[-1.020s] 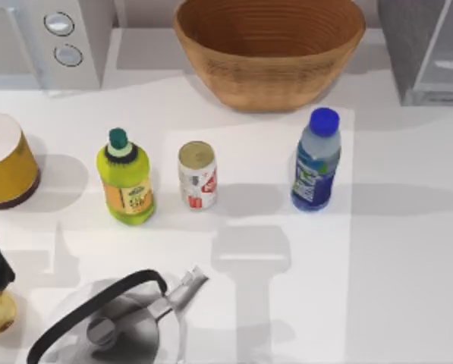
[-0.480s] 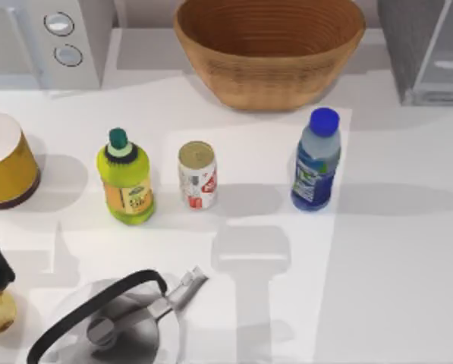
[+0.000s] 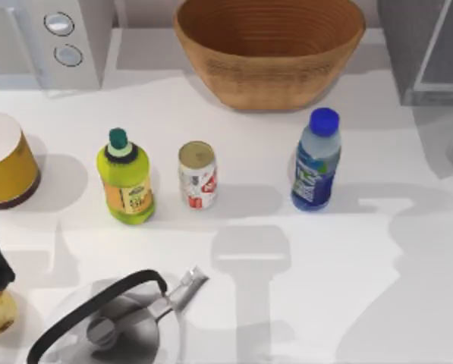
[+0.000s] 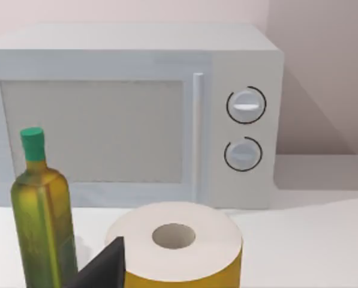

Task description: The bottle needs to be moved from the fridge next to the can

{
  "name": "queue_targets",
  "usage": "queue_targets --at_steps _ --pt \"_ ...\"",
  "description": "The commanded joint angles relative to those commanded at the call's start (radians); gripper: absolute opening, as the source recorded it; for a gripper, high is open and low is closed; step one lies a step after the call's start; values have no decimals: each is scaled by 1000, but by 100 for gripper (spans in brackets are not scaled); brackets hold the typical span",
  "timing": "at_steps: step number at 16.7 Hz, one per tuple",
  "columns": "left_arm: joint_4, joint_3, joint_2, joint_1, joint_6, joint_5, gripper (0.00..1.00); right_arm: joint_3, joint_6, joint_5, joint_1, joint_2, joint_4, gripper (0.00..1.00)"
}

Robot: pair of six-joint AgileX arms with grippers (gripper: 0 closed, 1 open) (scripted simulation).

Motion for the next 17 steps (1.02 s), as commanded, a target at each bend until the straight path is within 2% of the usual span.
queue_targets --at_steps 3,6,13,17 --pt "0 0 0 0 0 0 100 -61 128 144 200 -55 82 100" --pt "0 0 0 0 0 0 100 -102 213 236 311 -96 137 100" --pt "0 0 0 0 0 0 100 -97 226 262 314 -84 141 100" --pt "0 0 0 0 0 0 100 55 227 263 315 53 108 100"
